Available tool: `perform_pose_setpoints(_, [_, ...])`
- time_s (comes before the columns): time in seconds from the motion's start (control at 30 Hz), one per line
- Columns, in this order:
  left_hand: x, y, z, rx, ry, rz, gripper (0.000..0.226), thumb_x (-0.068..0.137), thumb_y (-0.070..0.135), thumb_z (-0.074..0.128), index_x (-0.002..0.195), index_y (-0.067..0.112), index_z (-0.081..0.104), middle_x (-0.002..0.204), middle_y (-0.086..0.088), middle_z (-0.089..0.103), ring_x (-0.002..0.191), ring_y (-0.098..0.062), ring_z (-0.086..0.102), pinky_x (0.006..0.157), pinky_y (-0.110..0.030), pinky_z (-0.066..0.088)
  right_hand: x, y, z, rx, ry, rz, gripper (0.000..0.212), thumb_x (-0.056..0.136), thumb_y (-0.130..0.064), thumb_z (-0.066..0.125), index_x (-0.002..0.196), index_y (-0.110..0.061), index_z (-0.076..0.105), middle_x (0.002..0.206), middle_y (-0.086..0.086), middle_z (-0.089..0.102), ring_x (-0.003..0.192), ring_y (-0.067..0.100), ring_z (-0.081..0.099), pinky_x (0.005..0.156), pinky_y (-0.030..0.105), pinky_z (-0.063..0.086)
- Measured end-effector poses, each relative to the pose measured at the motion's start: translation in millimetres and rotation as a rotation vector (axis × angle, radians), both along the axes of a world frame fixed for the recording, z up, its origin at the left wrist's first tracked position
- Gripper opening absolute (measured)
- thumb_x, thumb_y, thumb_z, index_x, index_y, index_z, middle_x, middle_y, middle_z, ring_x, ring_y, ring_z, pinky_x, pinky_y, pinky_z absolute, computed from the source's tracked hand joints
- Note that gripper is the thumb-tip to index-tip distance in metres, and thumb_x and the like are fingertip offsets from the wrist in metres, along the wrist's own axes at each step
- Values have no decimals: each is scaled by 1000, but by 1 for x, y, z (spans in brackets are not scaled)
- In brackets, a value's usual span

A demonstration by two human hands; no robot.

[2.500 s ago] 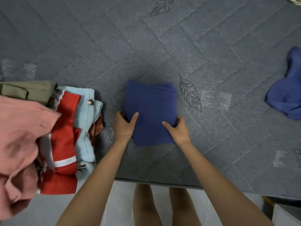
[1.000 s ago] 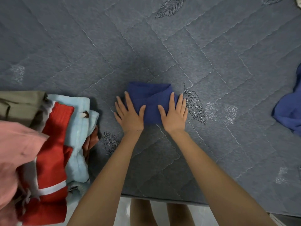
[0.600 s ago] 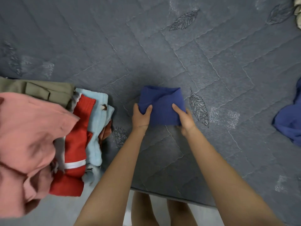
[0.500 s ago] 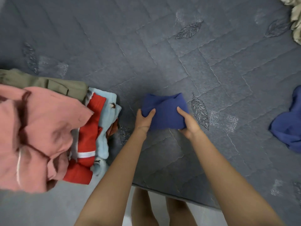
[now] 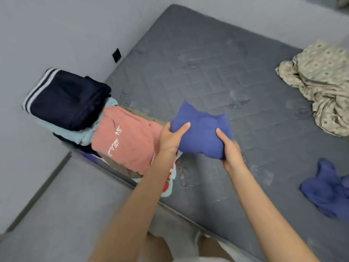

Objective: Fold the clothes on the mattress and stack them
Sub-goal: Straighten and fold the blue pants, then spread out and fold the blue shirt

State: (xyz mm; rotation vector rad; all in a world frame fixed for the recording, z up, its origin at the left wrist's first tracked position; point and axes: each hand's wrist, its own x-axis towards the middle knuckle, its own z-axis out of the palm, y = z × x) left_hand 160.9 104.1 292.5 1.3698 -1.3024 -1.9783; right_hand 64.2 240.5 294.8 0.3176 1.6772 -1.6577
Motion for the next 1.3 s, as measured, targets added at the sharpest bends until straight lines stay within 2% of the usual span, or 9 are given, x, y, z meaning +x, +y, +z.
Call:
perform_pose_setpoints(0.17, [78,-82,52,26,42,11,24,82,16,76,102,9,65,102,-9,70,79,-18,68,60,-25,55,73,-79,44,-35,69,21,26,87,-24,73,110,-13,68,112,6,73,101,20,70,90,37,56])
perform_pose_setpoints(0.3, [142,-145,76,26,74,5,29,84,17,74,109,8,63,106,-8,69,86,-18,70,64,-28,58,124,-143,66,-51,77,77,22,84,-27,76,102,-18,68,104,1,75,88,13,73,74,29,57])
perform_pose_setpoints(0.37, [165,-174,83,-4,82,-8,29,85,17,74,109,4,64,98,-5,71,75,-10,71,57,-23,56,143,-171,72,-52,74,92,30,82,-29,77,107,-17,67,104,0,75,91,16,73,77,32,58])
perform_pose_setpoints(0.5, [196,-224,86,42,97,23,29,85,22,74,108,6,67,102,-8,73,87,-20,72,66,-30,58,171,-221,80,-60,70,130,38,82,-32,77,114,-15,65,108,0,74,97,18,71,81,33,57])
perform_pose_setpoints(0.8, [231,-343,72,-106,31,35,22,84,29,75,100,16,69,99,-1,74,89,-17,72,66,-26,56,196,-336,66,-91,32,201,35,82,-29,78,106,-7,66,107,4,73,95,20,71,79,34,58])
perform_pose_setpoints(0.97, [237,-422,52,-143,21,-22,29,83,27,76,106,11,68,103,-2,73,92,-15,71,74,-26,56,211,-406,45,15,77,194,39,81,-36,77,102,-8,60,106,3,70,95,21,68,85,39,57])
perform_pose_setpoints(1.1, [248,-472,30,-136,3,-97,17,82,26,77,95,18,69,93,5,75,86,-11,72,67,-21,55,229,-443,23,71,67,154,38,81,-39,76,95,-11,54,106,4,68,98,22,67,87,40,55])
perform_pose_setpoints(1.23, [254,-501,1,-237,-143,-230,18,83,25,76,91,13,66,85,7,72,78,-11,68,63,-19,51,248,-462,4,218,184,160,34,85,-38,72,83,-15,48,88,-2,61,80,14,60,66,27,46])
perform_pose_setpoints(1.3, [259,-509,-17,-348,-298,-364,23,83,27,75,91,8,62,82,4,65,76,-15,62,64,-23,49,254,-464,-7,350,298,193,29,87,-33,71,86,-12,52,87,1,59,79,16,56,66,28,44])
